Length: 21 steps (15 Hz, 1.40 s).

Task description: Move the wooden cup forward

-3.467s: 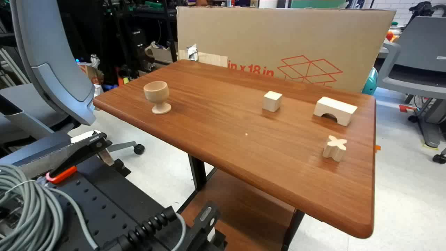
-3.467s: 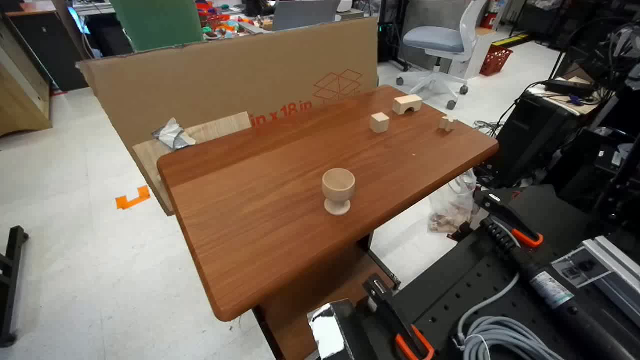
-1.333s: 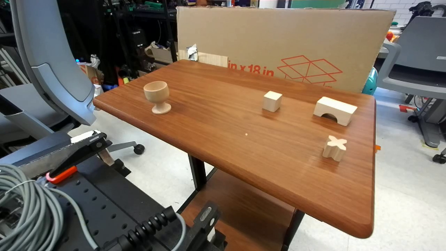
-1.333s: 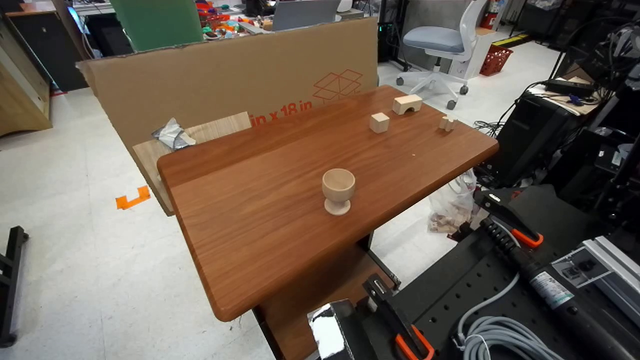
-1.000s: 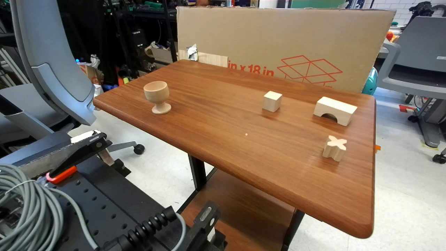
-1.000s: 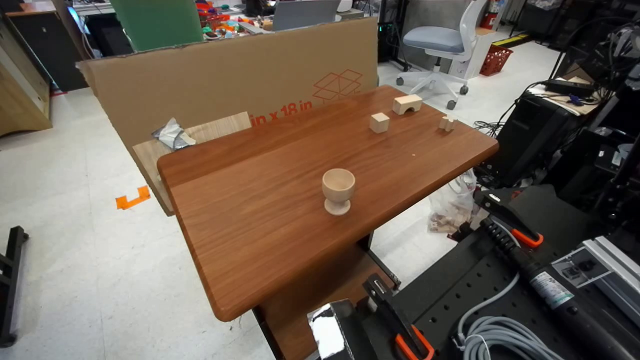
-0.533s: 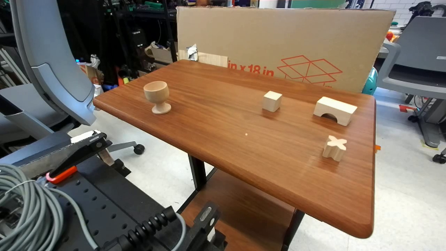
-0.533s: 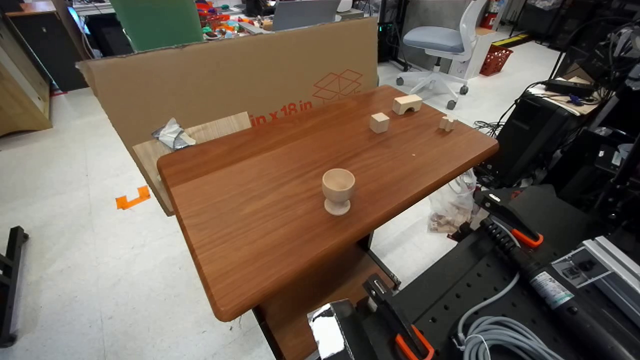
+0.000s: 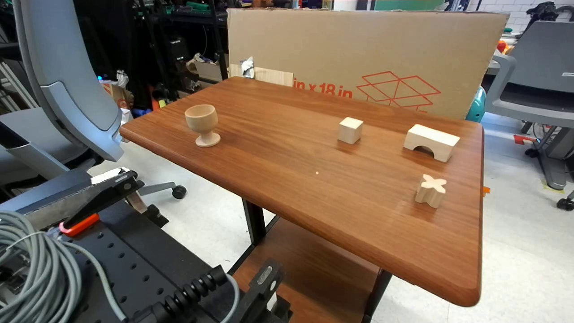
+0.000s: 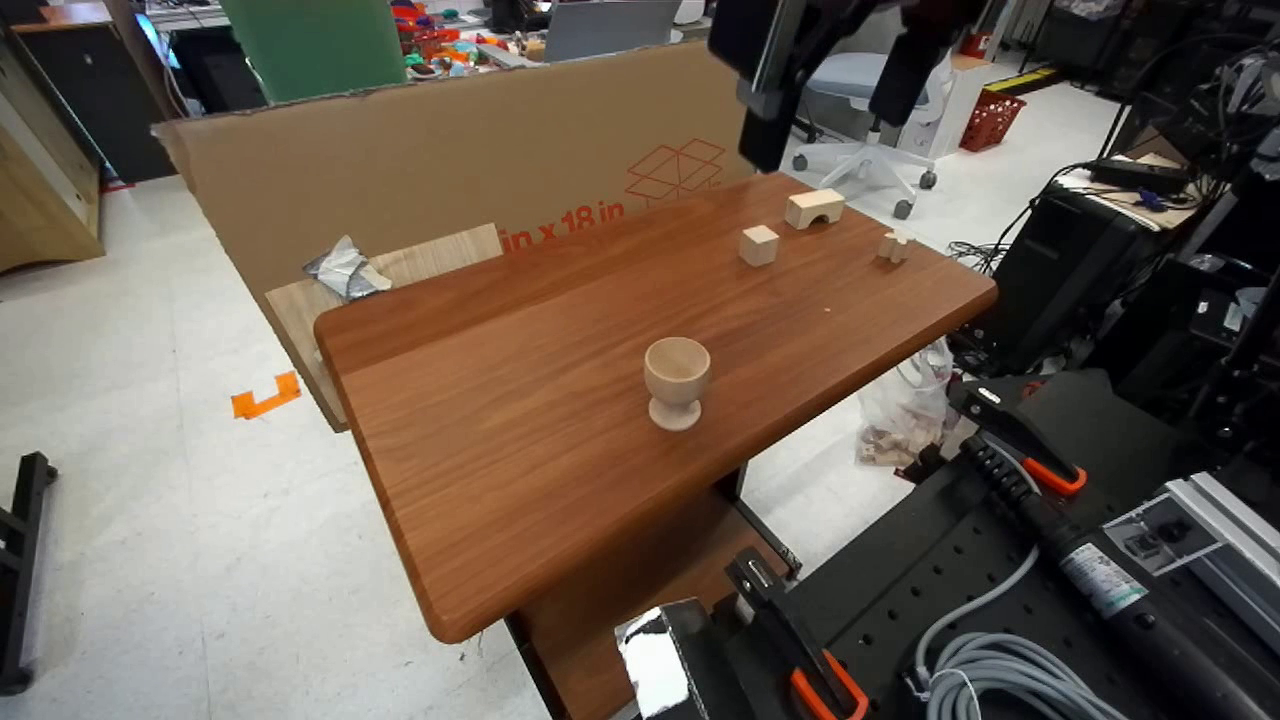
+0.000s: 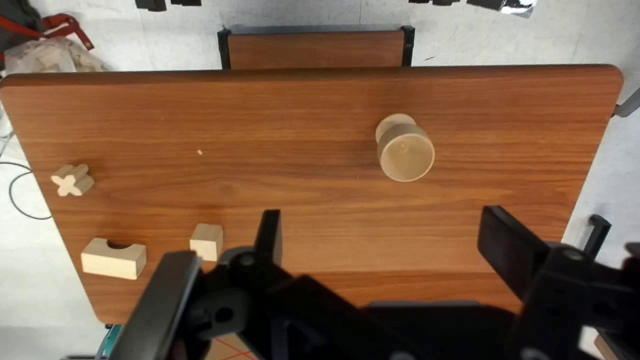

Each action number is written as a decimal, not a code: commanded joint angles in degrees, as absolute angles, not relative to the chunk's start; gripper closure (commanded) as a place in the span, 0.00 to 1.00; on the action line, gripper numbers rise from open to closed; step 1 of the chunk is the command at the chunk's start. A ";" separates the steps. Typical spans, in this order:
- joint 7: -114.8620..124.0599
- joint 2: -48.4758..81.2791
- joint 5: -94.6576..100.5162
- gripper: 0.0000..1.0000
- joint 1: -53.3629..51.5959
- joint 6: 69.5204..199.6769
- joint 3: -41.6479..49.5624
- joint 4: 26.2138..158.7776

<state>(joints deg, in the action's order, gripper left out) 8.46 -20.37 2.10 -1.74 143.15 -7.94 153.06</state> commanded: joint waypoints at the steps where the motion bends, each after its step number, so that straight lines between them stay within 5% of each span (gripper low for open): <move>1: 10.13 -17.46 1.15 0.00 -2.75 147.16 -7.86 153.90; 21: 14.58 5.29 -0.23 0.00 -4.94 151.10 -7.95 146.56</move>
<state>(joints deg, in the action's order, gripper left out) 15.69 0.97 1.11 -3.61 149.87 -8.53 149.42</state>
